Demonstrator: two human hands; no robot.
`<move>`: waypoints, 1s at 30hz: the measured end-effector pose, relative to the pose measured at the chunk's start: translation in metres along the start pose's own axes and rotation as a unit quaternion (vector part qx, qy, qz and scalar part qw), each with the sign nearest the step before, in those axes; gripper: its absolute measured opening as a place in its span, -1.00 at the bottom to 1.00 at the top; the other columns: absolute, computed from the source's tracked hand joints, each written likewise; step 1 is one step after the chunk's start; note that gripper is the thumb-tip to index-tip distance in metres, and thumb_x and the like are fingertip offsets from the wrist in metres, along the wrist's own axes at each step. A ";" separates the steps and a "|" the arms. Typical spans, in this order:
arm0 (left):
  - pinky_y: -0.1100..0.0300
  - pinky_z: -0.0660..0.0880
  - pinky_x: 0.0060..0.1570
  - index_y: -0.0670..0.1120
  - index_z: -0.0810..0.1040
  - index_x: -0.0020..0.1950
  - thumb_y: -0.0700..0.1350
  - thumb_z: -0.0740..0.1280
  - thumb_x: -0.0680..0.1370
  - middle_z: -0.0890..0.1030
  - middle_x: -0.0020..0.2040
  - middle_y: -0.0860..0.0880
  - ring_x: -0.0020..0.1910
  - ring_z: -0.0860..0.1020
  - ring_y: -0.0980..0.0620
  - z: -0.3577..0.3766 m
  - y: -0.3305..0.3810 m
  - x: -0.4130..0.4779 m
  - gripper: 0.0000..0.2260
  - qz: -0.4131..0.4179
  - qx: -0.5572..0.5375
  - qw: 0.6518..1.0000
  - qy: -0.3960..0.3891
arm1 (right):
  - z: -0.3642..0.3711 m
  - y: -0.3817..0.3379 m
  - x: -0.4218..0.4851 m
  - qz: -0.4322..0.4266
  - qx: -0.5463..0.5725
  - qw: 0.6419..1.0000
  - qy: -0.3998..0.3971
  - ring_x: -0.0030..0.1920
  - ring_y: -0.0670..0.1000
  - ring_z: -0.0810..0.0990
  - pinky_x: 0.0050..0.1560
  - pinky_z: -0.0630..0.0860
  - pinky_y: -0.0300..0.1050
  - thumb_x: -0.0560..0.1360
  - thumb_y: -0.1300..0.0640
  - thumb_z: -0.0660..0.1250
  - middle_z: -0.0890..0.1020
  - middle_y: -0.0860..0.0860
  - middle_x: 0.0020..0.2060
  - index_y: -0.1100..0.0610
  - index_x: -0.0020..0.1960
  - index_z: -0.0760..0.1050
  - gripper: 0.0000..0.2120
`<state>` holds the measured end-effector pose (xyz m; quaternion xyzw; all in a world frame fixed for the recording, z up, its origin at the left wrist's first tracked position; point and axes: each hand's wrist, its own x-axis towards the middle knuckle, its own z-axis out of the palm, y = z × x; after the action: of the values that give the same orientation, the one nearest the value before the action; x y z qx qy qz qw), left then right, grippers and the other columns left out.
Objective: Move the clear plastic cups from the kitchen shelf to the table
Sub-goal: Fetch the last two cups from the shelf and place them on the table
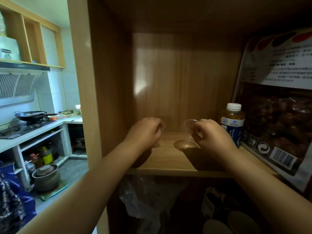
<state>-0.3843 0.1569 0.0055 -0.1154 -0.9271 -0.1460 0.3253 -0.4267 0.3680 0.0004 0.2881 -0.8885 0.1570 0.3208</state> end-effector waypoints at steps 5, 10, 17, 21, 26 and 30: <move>0.17 0.53 -0.14 0.02 0.54 0.01 -0.08 0.27 0.50 0.57 -0.05 0.08 -0.12 0.49 0.17 -0.023 0.011 -0.028 -0.88 0.027 -0.018 0.999 0.012 | -0.023 -0.025 -0.026 -0.017 0.029 0.999 0.006 -0.07 -0.11 0.44 -0.14 0.43 -0.21 0.44 0.10 0.33 0.50 -0.16 -0.14 -0.03 -0.02 0.53 -0.88; 0.18 0.48 -0.21 0.04 0.52 -0.09 -0.02 0.28 0.47 0.53 -0.17 0.12 -0.15 0.48 0.14 -0.055 0.017 -0.071 -0.93 0.050 -0.026 0.998 0.034 | -0.042 -0.064 -0.053 -0.059 0.055 0.997 0.020 -0.10 -0.14 0.43 -0.20 0.36 -0.33 0.45 0.05 0.29 0.48 -0.19 -0.13 -0.01 0.00 0.52 -0.86; 0.05 0.49 -0.16 0.00 0.54 -0.15 -0.02 0.33 0.44 0.60 -0.20 0.06 -0.17 0.53 0.04 -0.115 0.003 -0.142 -0.93 0.022 -0.007 0.997 0.070 | -0.049 -0.147 -0.076 -0.109 0.098 0.988 0.045 -0.18 -0.12 0.45 -0.25 0.43 -0.24 0.44 0.07 0.31 0.49 -0.18 -0.21 -0.02 -0.12 0.51 -0.97; 0.18 0.43 -0.27 0.04 0.55 -0.20 0.02 0.30 0.44 0.59 -0.25 0.10 -0.25 0.53 0.08 -0.157 -0.021 -0.187 -0.91 -0.014 0.026 0.996 0.086 | -0.039 -0.207 -0.078 -0.123 0.146 0.982 0.019 -0.13 -0.04 0.49 -0.18 0.49 0.00 0.43 0.04 0.31 0.58 -0.09 -0.18 0.01 -0.12 0.54 -0.93; 0.21 0.40 -0.29 0.08 0.53 -0.20 0.03 0.32 0.43 0.55 -0.27 0.15 -0.24 0.53 0.14 -0.212 -0.068 -0.253 -0.94 -0.086 0.063 0.991 0.083 | -0.015 -0.302 -0.077 -0.153 0.220 0.963 0.012 -0.14 -0.04 0.50 -0.15 0.44 -0.10 0.42 0.10 0.38 0.57 -0.10 -0.23 0.00 -0.21 0.53 -0.95; 0.20 0.38 -0.29 0.07 0.53 -0.20 0.03 0.32 0.43 0.51 -0.28 0.16 -0.24 0.49 0.14 -0.262 -0.106 -0.326 -0.93 -0.148 0.095 0.981 0.081 | 0.011 -0.390 -0.083 -0.204 0.271 0.940 -0.022 -0.13 -0.05 0.50 -0.12 0.47 -0.08 0.43 0.09 0.37 0.57 -0.12 -0.23 0.04 -0.19 0.53 -0.96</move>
<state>-0.0192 -0.0711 -0.0278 0.0664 -0.9142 -0.1131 0.3836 -0.1408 0.0910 -0.0258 0.5425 -0.7414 0.3166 0.2361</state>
